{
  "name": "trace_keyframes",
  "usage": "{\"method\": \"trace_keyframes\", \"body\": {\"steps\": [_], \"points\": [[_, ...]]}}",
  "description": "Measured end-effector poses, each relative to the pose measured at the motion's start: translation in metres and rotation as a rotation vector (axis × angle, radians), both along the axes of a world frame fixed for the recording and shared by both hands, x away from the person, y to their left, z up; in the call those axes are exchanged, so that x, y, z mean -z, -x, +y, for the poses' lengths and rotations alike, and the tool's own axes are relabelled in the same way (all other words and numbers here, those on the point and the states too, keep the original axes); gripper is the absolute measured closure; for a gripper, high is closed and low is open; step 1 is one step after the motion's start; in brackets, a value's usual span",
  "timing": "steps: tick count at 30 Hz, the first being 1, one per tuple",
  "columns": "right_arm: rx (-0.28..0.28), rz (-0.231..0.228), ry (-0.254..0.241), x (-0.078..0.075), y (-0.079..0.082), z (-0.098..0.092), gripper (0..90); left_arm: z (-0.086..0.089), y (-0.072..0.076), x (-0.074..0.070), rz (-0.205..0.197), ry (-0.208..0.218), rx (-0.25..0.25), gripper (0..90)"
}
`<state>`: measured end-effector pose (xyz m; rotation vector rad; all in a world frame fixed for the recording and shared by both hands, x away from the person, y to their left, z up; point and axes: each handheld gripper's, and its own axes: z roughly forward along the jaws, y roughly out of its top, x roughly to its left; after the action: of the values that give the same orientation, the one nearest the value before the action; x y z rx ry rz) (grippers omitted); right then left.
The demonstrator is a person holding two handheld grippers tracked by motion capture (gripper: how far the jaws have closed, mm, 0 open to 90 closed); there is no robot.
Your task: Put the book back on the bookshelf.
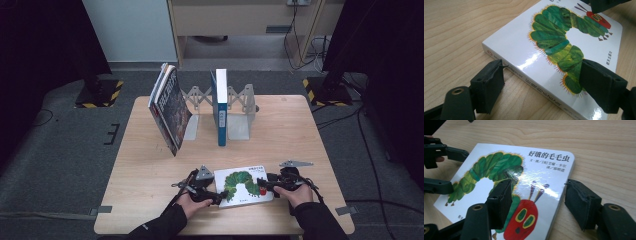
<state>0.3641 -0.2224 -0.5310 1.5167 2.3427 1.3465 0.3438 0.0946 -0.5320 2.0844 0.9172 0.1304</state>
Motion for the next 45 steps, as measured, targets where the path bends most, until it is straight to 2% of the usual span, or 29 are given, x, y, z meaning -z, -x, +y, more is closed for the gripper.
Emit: {"method": "trace_keyframes", "body": {"steps": [4,13,21,28,37,45], "points": [[-0.001,0.001,0.000,-0.001,0.001,0.001,38.0,0.000,0.000,0.000,-0.004,0.001,0.006,18.5],[0.020,-0.024,-0.091,-0.010,0.003,-0.004,38.3,-0.001,0.000,0.002,0.003,0.022,0.011,15.0],[0.021,-0.056,-0.119,-0.016,0.003,-0.005,38.5,0.000,0.000,0.002,0.009,0.035,0.009,12.7],[0.031,-0.082,-0.167,-0.020,0.002,-0.005,38.3,0.001,0.000,0.002,0.018,0.049,0.008,11.2],[0.057,-0.079,-0.207,-0.021,0.005,-0.005,37.9,0.000,0.000,0.003,0.016,0.051,0.006,9.9],[0.063,-0.054,-0.222,-0.020,0.008,-0.006,38.1,0.000,0.000,0.003,0.017,0.054,0.006,9.4]]}}
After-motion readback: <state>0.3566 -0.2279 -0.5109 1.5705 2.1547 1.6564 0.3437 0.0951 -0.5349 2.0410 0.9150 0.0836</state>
